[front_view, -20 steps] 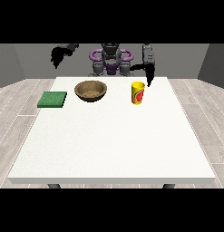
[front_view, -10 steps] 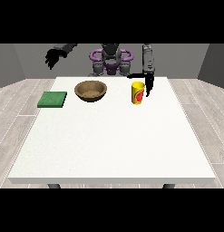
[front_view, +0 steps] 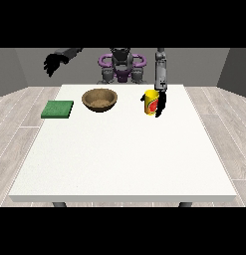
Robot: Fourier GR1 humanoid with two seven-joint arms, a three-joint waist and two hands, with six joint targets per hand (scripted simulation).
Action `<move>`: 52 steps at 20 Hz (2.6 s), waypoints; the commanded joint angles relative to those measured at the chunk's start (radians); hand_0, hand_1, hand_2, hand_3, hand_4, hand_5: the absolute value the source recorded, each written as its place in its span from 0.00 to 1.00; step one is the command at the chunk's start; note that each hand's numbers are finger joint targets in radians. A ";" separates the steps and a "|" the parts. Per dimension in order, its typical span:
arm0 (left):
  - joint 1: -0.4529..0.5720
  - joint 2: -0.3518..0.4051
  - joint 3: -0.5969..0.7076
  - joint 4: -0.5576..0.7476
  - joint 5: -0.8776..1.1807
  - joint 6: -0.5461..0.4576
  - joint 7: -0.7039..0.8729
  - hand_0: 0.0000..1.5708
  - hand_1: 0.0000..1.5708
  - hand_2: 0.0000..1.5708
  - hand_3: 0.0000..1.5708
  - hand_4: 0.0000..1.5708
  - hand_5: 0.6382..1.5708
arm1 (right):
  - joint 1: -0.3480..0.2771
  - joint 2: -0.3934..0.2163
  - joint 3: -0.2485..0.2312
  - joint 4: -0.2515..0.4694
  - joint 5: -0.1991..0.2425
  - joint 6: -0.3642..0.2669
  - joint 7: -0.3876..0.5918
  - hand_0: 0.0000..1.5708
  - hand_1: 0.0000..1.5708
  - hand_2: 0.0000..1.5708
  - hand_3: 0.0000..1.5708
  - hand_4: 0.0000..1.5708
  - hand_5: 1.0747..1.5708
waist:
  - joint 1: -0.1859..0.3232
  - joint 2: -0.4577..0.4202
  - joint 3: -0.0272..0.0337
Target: Pick the cup and pour the ball into the bowl, then pick the bowl and place it on the pad
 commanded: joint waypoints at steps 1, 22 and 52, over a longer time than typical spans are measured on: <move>-0.029 0.025 0.000 0.082 -0.069 0.118 -0.039 0.73 0.73 1.00 1.00 0.83 0.90 | -0.024 -0.028 -0.007 -0.058 -0.059 0.022 0.075 0.00 0.00 0.00 0.08 0.41 0.99 | -0.064 0.008 -0.0005; -0.241 0.061 -0.444 0.187 -0.741 0.625 0.478 0.86 0.86 1.00 1.00 0.93 0.96 | -0.034 -0.133 -0.108 0.273 -0.102 0.108 0.083 0.00 0.00 0.00 0.10 0.43 0.98 | -0.011 -0.240 0.0086; -0.523 -0.136 -0.999 0.116 -1.324 -0.056 1.234 0.00 0.00 0.73 1.00 0.71 1.00 | -0.050 -0.088 -0.053 0.502 -0.033 0.154 -0.011 0.00 0.00 0.00 0.17 0.44 0.95 | -0.028 -0.383 0.0005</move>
